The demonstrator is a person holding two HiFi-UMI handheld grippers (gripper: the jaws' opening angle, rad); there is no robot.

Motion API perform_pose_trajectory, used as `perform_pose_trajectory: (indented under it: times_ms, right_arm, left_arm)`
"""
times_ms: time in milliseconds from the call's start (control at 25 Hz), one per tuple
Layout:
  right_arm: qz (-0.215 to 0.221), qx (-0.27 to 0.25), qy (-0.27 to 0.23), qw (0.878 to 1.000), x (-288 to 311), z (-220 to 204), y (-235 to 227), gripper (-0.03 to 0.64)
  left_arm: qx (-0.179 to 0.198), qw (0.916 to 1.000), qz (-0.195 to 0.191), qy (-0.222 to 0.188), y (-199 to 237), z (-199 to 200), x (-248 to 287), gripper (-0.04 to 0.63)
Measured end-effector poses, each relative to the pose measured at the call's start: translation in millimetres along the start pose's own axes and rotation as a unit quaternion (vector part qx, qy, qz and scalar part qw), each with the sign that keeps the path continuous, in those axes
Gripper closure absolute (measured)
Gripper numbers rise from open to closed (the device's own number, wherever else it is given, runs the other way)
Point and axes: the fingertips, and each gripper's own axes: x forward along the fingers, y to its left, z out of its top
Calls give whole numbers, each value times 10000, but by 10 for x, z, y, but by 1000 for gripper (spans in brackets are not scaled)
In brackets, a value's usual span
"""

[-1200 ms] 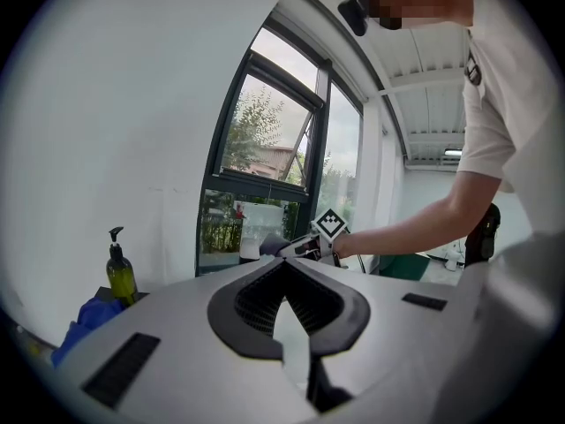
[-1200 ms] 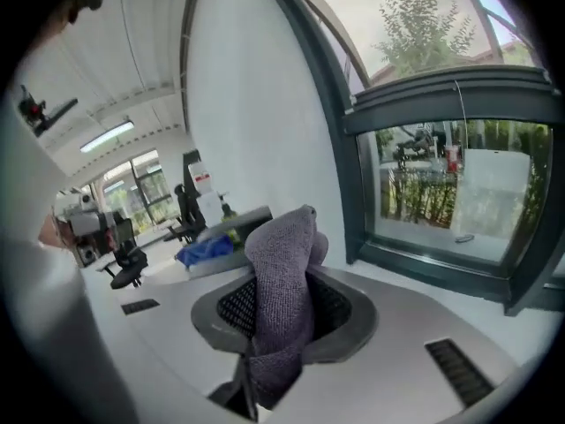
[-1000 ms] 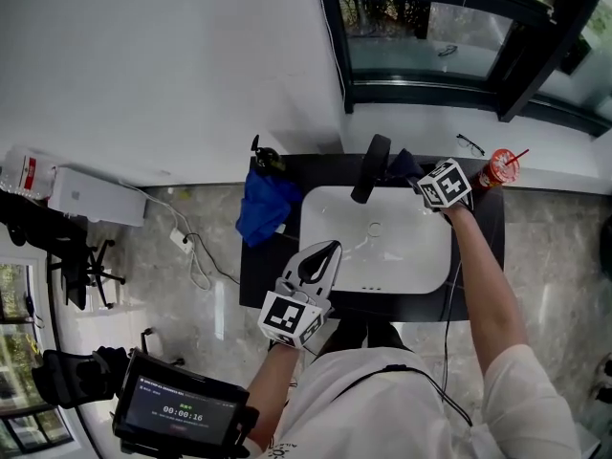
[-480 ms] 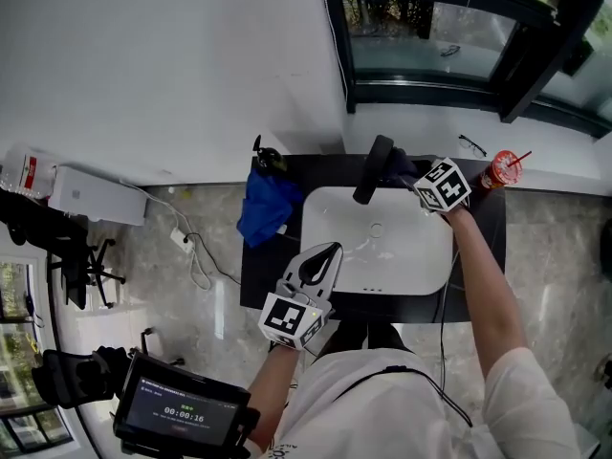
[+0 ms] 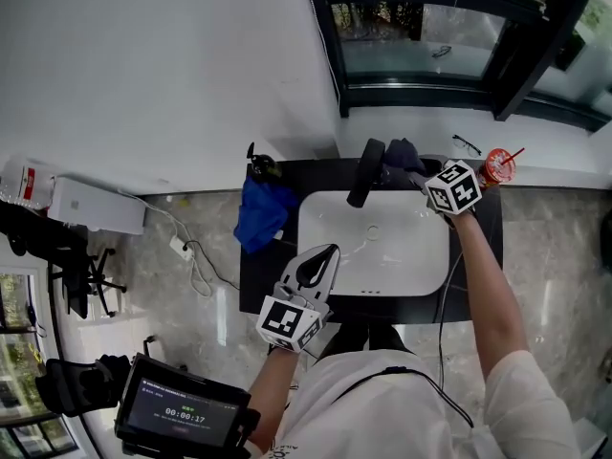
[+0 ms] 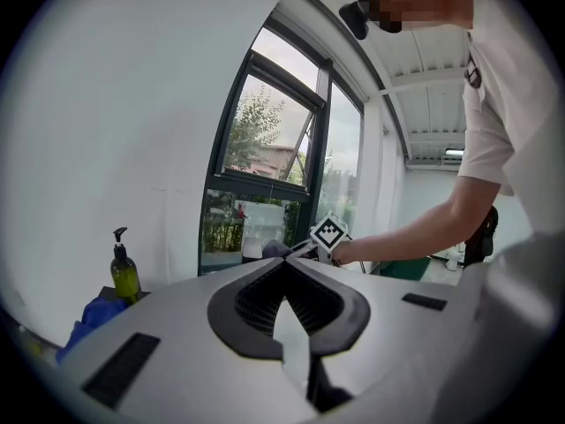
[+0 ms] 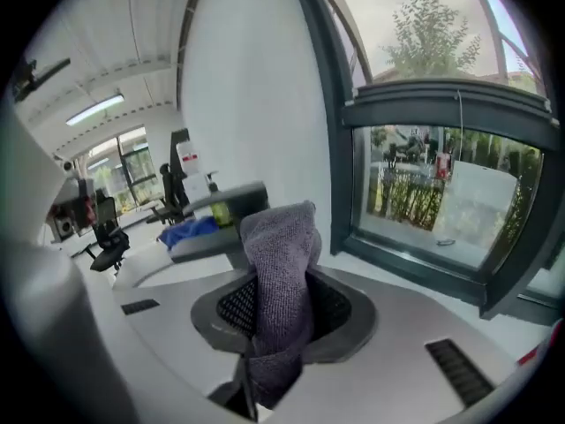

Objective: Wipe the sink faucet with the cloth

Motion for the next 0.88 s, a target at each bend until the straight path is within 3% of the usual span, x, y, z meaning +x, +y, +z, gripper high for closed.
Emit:
perform_pose_trajectory:
  times_ms: [240,400,600,760,880]
  right_arm:
    - [-99,-362,1477,9883,484,-716,62,517]
    - [-169,-591,1915,9796,722,-834,82,517]
    - [59,-616,1302,9895,650,-458,178,517]
    - [325,-570,382,9971,260,22,299,517]
    - [685,-464,-432,9956,-14,410,411,517]
  left_arm:
    - [-34,9998,187,96,74,-90,-112,595]
    - [-67,9996,266,117,142,-122,-127,595]
    - [-74,9996,244,96,133,-117,-126,595]
    - [-41,9999,142,61,47,-56,-117,595]
    - [-23,10000,68,59,34,-45,-57,595]
